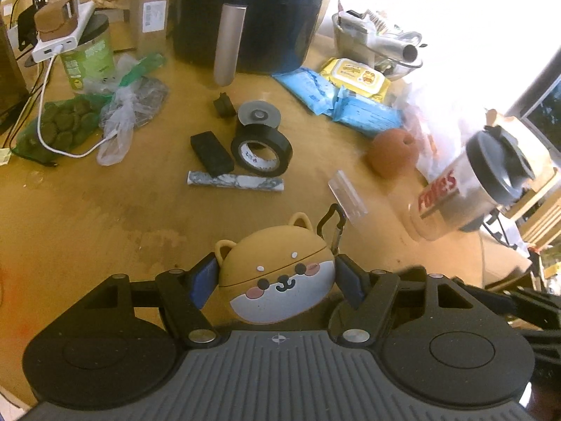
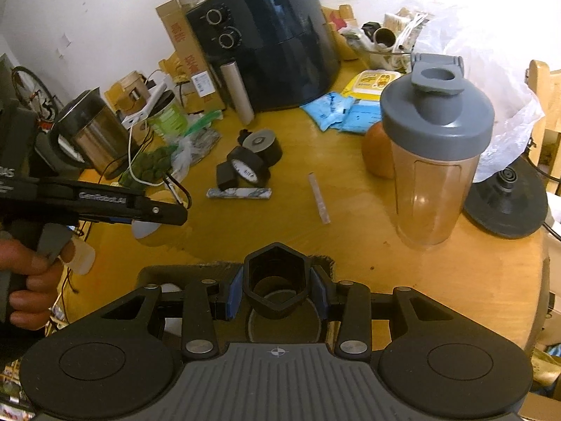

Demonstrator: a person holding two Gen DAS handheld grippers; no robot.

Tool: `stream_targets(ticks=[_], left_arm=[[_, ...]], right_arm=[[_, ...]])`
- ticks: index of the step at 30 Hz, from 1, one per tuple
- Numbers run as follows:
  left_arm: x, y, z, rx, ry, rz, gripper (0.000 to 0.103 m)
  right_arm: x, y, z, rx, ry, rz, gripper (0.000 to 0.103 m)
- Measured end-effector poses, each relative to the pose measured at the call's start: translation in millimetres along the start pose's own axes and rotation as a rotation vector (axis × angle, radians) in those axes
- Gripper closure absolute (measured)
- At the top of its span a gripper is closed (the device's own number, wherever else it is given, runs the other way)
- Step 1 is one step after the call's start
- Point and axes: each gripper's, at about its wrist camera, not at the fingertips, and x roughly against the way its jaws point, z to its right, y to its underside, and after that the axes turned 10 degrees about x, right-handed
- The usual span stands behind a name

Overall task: Organize rigid objects
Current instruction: 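Carry the dog case and hexagonal cup over the cardboard box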

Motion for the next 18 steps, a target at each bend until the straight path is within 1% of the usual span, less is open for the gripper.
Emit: stream_targets(ticks=[9,14,18], left_arm=[[14,42,3,-0.007,0.007,-0.032,0.033],[11,70,6,-0.012,0.003,-0.062,0.033],[5,89,8,-0.008,0.02,-0.075,0.033]], right_arm=[[3,9,-5,0.025,-0.036,-0.014,0.059],[6,13,-5,0.032,-0.045,-0.017,0.059],[6,18,-8,0.049,-0.058,-0.026,0.059]])
